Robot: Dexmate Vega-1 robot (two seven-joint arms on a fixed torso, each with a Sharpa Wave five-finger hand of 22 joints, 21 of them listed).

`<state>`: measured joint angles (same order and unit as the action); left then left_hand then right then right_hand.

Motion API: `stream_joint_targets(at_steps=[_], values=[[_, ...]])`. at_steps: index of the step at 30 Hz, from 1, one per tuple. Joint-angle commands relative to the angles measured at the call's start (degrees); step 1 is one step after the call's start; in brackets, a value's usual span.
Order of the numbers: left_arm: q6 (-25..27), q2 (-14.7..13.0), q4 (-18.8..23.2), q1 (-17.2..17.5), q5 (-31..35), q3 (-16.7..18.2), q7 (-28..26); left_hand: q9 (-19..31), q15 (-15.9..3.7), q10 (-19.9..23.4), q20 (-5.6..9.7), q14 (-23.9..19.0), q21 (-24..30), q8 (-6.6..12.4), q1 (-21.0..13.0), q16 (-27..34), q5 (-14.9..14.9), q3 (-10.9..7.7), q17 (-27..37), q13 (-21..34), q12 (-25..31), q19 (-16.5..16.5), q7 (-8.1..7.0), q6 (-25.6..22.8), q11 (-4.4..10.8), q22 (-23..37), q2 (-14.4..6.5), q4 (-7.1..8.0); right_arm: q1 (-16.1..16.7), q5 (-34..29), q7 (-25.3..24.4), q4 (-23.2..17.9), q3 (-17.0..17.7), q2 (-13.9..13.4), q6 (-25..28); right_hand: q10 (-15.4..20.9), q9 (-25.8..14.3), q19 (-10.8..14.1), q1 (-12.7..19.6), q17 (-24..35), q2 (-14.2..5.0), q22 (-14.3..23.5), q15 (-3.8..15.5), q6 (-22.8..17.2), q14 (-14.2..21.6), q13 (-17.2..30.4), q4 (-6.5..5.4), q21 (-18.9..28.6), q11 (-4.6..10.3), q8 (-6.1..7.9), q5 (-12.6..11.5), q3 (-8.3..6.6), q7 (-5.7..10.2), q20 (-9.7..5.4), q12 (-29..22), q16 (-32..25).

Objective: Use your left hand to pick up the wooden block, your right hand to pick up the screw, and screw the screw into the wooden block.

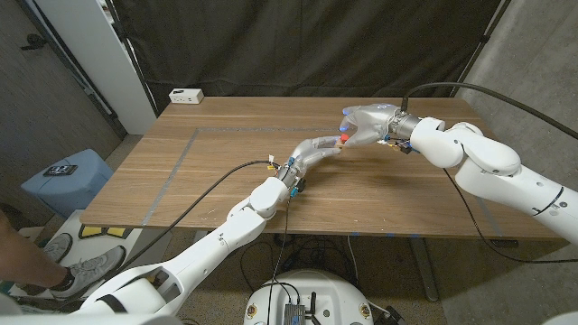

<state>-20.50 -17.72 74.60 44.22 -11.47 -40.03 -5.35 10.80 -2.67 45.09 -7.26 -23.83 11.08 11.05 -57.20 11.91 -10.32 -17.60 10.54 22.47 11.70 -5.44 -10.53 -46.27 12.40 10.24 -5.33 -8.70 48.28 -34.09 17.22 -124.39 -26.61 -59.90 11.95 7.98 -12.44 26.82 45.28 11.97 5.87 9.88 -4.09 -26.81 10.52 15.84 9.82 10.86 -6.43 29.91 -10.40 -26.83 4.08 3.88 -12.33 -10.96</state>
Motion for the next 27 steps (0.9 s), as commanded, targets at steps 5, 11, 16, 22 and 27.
stream_joint_targets(at_steps=[5, 11, 16, 22, 27], values=[[0.27, 0.31, -0.61, -0.57, -0.01, -0.35, 0.44, 0.07, -3.84, 0.33, -0.58, -0.16, 0.51, 0.34, 0.45, -0.16, -0.33, -0.48, 0.12, 0.14, 0.47, -0.06, -0.05, -0.5, -0.04, 0.16, -0.14, 0.05, -0.68, 1.72, -0.44, 1.37, -0.2, 0.31, -0.55, 1.29, -0.01, 1.13, 0.85, 0.22, 0.12, -0.03, 0.18, -2.32, 0.62, 0.3, -0.21, 0.53, -0.37, 1.08, -0.04, -0.57, -0.88, -0.48, -0.69, -0.64], [0.32, 0.45, -0.95, -0.74, -0.09, -0.44, 0.59, 0.07, -3.88, 0.35, -0.59, -0.13, 0.51, 0.34, 0.46, -0.14, -0.33, -0.49, 0.13, 0.15, 0.48, -0.06, -0.08, -0.52, -0.05, 0.16, -0.14, 0.03, -0.98, 2.38, -0.44, 1.68, -0.34, 0.62, -0.25, 1.62, -0.04, 1.57, 0.7, 0.27, 0.14, -0.03, 0.21, -3.74, 1.0, 0.33, -0.46, 0.61, -0.54, 1.56, 0.0, -0.67, -1.75, -0.63, -0.86, -0.81], [0.32, 0.6, -1.31, -0.93, -0.14, -0.52, 0.71, 0.07, -3.91, 0.38, -0.59, -0.17, 0.51, 0.34, 0.43, -0.12, -0.33, -0.49, 0.12, 0.15, 0.49, -0.06, -0.09, -0.53, -0.05, 0.16, -0.11, -0.01, -1.12, 3.42, -0.34, 1.96, -0.26, 0.66, -0.14, 2.39, -0.08, 1.98, 0.68, 0.31, 0.17, -0.04, 0.2, -5.44, 1.53, 0.36, -0.56, 0.68, -0.78, 2.19, 0.0, -0.8, -2.01, -0.92, -1.17, -1.01], [0.41, 0.8, -1.78, -1.2, -0.26, -0.63, 0.93, 0.07, -3.91, 0.31, -0.62, -0.12, 0.52, 0.34, 0.39, -0.11, -0.34, -0.54, 0.14, 0.15, 0.46, -0.07, 0.03, -0.52, -0.05, 0.16, -0.2, -0.01, -1.17, 4.49, 0.08, 1.79, -0.18, 0.51, 0.68, 2.88, -0.11, 2.45, 0.55, 0.36, 0.2, -0.04, -0.09, -6.4, 1.95, 0.37, -0.67, 0.77, -1.14, 2.57, 0.01, -0.85, -2.28, -0.83, -1.35, -1.16], [0.3, 1.07, -2.4, -1.56, -0.32, -0.73, 1.11, 0.07, -3.82, 0.25, -0.6, -0.15, 0.51, 0.38, 0.35, -0.09, -0.35, -0.55, 0.14, 0.14, 0.44, -0.06, 0.06, -0.62, -0.05, 0.16, -0.18, -0.05, -1.38, 5.17, 0.68, 1.51, -0.31, 0.32, 1.5, 2.9, -0.14, 2.86, 0.18, 0.41, 0.34, -0.04, -0.42, -6.31, 1.9, 0.38, -0.85, 0.86, -1.47, 2.54, 0.05, -0.73, -2.82, -0.48, -1.34, -1.13]])
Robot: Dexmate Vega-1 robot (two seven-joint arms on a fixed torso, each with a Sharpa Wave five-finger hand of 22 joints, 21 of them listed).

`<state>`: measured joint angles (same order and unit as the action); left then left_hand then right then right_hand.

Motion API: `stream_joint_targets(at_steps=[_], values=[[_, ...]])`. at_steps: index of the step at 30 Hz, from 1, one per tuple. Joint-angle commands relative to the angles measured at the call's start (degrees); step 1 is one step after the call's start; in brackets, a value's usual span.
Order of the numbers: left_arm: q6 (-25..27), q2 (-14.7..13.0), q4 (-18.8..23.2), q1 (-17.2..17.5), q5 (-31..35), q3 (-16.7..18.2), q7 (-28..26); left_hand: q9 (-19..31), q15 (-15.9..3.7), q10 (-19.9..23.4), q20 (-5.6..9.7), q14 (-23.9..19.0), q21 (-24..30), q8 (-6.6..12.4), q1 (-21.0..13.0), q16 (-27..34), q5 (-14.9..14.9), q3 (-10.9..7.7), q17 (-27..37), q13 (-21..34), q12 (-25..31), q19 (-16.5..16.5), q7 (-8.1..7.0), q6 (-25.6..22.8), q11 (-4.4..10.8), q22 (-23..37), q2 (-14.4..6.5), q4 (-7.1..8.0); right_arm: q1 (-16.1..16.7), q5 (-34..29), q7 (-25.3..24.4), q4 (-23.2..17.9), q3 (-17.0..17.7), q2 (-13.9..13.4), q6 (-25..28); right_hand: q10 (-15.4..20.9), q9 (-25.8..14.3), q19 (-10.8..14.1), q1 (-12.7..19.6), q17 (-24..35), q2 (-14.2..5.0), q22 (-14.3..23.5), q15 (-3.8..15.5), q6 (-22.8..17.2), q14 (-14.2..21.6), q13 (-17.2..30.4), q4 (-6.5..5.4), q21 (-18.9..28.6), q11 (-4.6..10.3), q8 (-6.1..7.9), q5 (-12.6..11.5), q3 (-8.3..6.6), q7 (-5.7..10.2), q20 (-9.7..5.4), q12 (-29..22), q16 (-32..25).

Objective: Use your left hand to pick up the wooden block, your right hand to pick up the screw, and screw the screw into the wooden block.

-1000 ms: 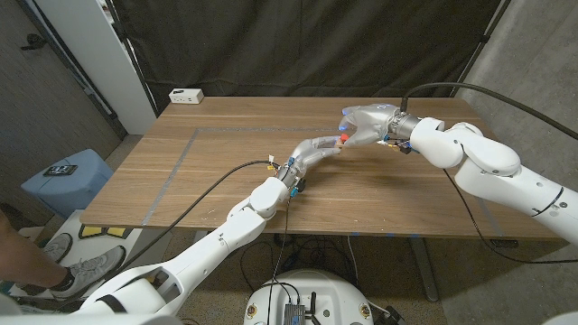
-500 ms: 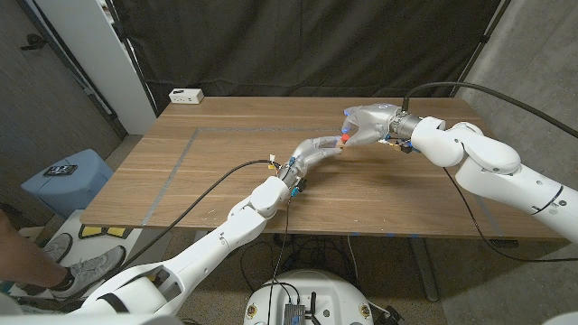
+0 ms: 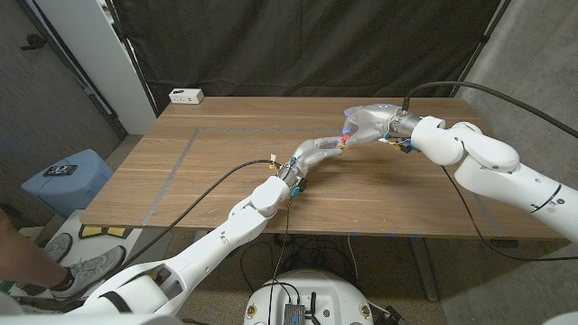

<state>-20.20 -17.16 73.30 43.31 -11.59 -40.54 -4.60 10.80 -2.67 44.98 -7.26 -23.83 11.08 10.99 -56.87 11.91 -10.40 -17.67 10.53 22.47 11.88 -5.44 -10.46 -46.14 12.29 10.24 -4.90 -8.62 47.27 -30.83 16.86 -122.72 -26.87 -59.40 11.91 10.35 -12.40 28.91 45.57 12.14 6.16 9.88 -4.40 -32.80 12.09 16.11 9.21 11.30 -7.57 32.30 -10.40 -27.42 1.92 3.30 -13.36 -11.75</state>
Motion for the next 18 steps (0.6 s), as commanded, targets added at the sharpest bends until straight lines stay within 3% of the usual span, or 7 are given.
stream_joint_targets(at_steps=[1, 18], values=[[-0.04, 0.58, -1.27, -0.73, -0.22, -0.23, 0.39, 0.07, -3.86, 0.35, -0.61, -0.15, 0.52, 0.42, 0.03, -0.09, -0.27, -0.49, 0.16, 0.14, 0.25, -0.07, -0.06, -0.7, 0.06, 0.16, -0.64, -0.11, -0.41, 2.02, 1.16, -0.22, -0.09, -0.17, 1.8, 0.51, -0.2, 0.75, -0.29, 0.26, 0.07, -0.04, -0.19, -0.26, 0.29, 0.11, -0.32, 0.38, -0.46, 0.13, 0.07, -0.07, -0.76, 0.15, -0.3, -0.33], [-0.34, 1.41, -2.95, -1.76, -0.09, -0.54, 0.47, 0.07, -3.86, 0.41, -0.6, -0.11, 0.5, 0.41, 0.05, -0.08, -0.28, -0.54, 0.15, 0.16, 0.29, -0.03, -0.09, -0.72, 0.06, 0.16, -0.64, -0.13, -1.46, 2.75, 0.83, 0.17, -1.2, 0.33, 3.52, 0.9, -0.56, 0.67, -1.64, 0.39, 0.28, -0.03, -1.05, -1.0, 0.32, 0.16, -0.82, 0.15, -1.47, 0.58, 0.11, 0.37, -1.75, 0.74, -0.41, -0.34]])
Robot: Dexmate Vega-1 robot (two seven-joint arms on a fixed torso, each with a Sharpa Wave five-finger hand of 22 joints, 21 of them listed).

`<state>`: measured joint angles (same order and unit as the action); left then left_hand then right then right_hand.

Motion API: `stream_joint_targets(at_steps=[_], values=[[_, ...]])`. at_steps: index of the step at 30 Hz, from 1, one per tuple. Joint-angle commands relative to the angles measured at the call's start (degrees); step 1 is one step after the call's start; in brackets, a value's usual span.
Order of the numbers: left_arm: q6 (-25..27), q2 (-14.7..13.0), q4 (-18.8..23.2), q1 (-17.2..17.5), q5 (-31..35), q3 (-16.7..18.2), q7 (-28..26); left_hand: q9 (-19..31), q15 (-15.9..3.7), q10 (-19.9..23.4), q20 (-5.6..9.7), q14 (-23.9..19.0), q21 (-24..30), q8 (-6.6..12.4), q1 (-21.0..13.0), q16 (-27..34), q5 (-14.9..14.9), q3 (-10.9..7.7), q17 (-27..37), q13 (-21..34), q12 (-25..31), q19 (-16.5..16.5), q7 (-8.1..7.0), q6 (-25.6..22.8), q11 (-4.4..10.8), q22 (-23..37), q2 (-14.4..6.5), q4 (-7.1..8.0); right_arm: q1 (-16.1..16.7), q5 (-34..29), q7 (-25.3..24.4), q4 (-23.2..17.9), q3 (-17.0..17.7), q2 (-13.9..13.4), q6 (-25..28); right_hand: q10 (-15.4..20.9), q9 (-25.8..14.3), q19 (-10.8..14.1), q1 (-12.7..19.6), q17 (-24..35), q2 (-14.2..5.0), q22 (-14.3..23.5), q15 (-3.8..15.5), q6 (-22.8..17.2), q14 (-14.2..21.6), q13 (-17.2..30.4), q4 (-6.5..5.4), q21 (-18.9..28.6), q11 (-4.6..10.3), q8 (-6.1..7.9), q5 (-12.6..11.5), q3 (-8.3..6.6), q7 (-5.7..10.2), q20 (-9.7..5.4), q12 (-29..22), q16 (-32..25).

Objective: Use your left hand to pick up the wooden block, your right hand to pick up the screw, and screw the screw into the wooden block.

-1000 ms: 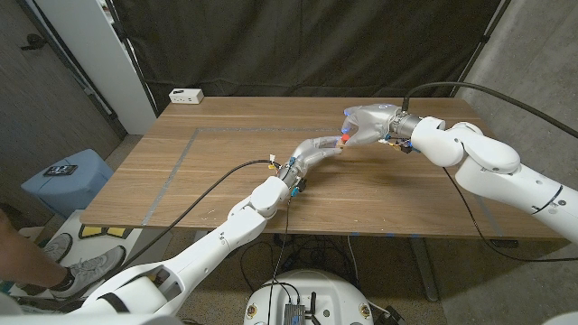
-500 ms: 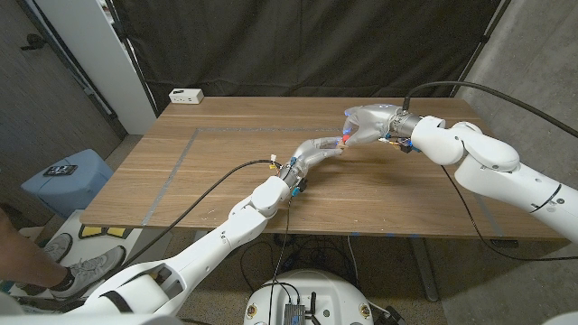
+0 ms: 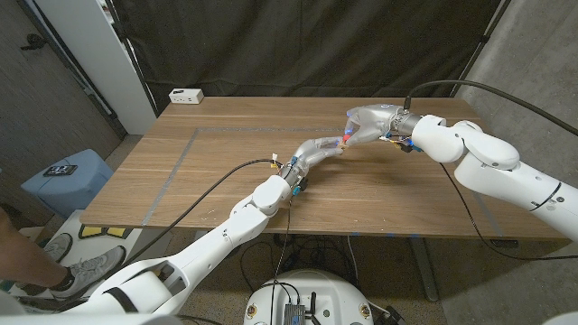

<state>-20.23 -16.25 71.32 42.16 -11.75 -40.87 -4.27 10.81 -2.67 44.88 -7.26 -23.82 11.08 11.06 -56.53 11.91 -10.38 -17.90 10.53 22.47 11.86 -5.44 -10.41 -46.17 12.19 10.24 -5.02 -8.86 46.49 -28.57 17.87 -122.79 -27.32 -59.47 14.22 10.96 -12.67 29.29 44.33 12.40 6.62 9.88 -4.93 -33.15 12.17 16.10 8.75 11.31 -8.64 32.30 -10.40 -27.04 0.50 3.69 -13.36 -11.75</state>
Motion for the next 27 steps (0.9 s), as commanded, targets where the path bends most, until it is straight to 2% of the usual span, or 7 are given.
stream_joint_targets(at_steps=[1, 11, 27], values=[[-0.3, 0.55, -1.02, -0.65, 0.07, -0.23, 0.12, 0.06, -3.88, 0.52, -0.59, -0.12, 0.51, 0.33, -0.29, -0.08, -0.3, -0.32, 0.16, 0.16, 0.31, -0.03, -0.15, -0.66, 0.16, 0.16, -0.52, 0.11, -0.75, 0.48, -0.2, 0.28, -0.84, 0.41, 1.26, 0.4, -0.34, 0.32, -0.34, 0.15, -0.34, -0.03, -0.53, -0.76, 0.37, 0.17, -0.38, 0.15, -0.4, 0.65, 0.08, -0.08, -0.3, 0.33, -0.45, -0.4], [-0.56, 0.93, -1.69, -1.06, 0.05, -0.36, 0.25, 0.07, -3.91, 0.49, -0.55, -0.11, 0.5, 0.36, -0.28, -0.1, -0.29, -0.36, 0.12, 0.12, 0.28, -0.02, -0.18, -0.74, 0.17, 0.16, -0.43, 0.06, -1.3, 0.28, -0.52, 0.42, -1.56, 0.77, 1.95, 1.02, -0.69, 0.67, -0.16, 0.15, -0.3, -0.02, -0.5, -2.05, 0.89, 0.19, -0.14, 0.19, -0.67, 1.43, 0.01, -0.23, -0.43, 0.53, -0.65, -0.54], [-0.57, 1.14, -1.61, -1.06, 0.24, -0.58, 0.11, 0.06, -3.92, 0.46, -0.56, -0.05, 0.51, 0.34, -0.26, -0.09, -0.29, -0.41, 0.14, 0.12, 0.27, -0.02, -0.15, -0.73, 0.17, 0.16, -0.47, 0.07, -0.79, 0.19, -1.67, -0.08, -1.45, 0.37, 2.63, 2.49, -1.53, 1.33, 0.34, 0.27, -0.41, -0.02, -0.31, -5.45, 1.71, 0.24, 0.21, 0.22, -0.61, 3.55, -0.07, -0.62, 0.13, 0.43, -1.11, -0.76]])
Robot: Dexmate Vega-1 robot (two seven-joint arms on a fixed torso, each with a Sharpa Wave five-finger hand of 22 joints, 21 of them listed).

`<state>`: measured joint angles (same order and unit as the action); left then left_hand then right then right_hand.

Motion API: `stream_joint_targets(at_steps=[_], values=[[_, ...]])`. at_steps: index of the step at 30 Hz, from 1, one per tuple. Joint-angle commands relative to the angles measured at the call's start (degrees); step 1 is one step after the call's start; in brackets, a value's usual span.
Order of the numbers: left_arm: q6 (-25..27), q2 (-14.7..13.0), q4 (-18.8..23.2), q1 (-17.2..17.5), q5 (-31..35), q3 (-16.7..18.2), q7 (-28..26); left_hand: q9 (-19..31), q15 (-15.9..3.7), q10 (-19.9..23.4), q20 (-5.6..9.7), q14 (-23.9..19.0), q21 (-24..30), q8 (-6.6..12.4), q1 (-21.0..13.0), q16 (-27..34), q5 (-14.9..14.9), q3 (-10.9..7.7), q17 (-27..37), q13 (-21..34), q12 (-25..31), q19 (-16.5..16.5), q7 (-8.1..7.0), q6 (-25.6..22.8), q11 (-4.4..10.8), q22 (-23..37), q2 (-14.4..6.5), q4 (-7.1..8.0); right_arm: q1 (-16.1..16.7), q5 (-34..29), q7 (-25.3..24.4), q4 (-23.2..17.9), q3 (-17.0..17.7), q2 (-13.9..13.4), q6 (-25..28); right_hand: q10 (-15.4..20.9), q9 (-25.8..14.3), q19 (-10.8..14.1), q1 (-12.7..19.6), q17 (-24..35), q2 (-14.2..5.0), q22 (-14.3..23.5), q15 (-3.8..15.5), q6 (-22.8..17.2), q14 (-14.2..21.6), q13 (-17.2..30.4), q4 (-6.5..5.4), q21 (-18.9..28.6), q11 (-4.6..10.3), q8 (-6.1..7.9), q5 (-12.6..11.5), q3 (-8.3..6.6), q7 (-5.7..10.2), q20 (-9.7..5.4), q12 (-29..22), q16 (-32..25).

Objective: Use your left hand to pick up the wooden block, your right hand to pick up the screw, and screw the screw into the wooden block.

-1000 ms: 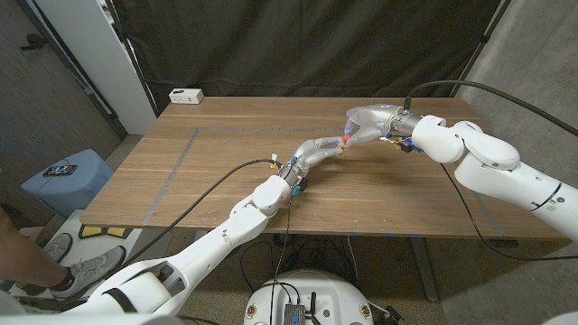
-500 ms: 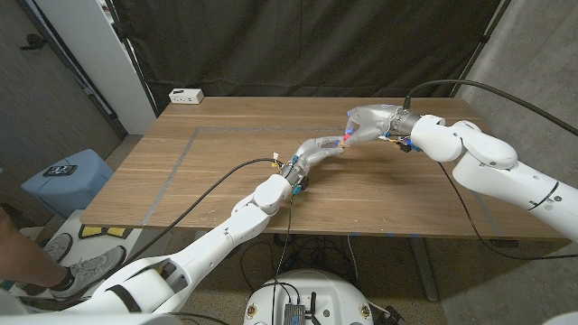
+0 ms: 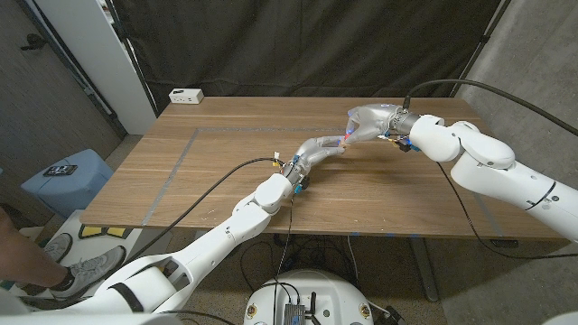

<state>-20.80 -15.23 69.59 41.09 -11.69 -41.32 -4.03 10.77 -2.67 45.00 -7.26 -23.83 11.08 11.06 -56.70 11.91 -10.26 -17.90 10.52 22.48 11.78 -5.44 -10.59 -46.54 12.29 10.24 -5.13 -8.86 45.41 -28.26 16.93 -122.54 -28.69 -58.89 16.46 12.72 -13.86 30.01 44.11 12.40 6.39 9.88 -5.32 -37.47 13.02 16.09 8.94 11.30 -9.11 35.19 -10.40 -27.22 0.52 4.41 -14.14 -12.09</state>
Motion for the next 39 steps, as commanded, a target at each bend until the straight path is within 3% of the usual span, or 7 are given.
stream_joint_targets(at_steps=[1, 39], values=[[0.06, 0.08, 0.22, 0.03, 0.22, -0.14, -0.18, 0.11, -3.94, 0.37, -0.56, -0.06, 0.5, 0.34, -0.07, -0.07, -0.41, -0.41, 0.16, 0.11, 0.37, -0.01, 0.08, -0.36, 0.06, 0.16, -0.4, 0.09, 0.32, -0.11, -0.8, -0.37, -0.06, -0.23, 0.39, 0.77, -0.4, 0.69, 0.71, 0.29, -0.22, -0.02, 0.09, -1.31, 0.9, 0.25, 0.1, 0.24, -0.12, 0.81, -0.09, -0.52, 0.13, -0.28, -0.33, -0.43], [0.5, -0.3, 1.16, 0.63, 0.23, 0.02, -0.69, 0.11, -3.89, 0.33, -0.55, -0.12, 0.51, 0.31, -0.02, -0.02, -0.41, -0.52, 0.16, 0.11, 0.37, -0.01, 0.02, -0.3, 0.06, 0.16, -0.41, 0.09, 1.25, -1.43, -2.62, -0.93, -0.67, 0.32, 2.12, 3.69, -2.45, 2.87, 1.64, 0.71, -0.34, -0.03, 1.16, -5.83, 3.05, 0.31, 0.2, 0.52, 0.5, 4.86, 0.08, -1.06, 0.86, -1.24, -1.16, -1.03]])
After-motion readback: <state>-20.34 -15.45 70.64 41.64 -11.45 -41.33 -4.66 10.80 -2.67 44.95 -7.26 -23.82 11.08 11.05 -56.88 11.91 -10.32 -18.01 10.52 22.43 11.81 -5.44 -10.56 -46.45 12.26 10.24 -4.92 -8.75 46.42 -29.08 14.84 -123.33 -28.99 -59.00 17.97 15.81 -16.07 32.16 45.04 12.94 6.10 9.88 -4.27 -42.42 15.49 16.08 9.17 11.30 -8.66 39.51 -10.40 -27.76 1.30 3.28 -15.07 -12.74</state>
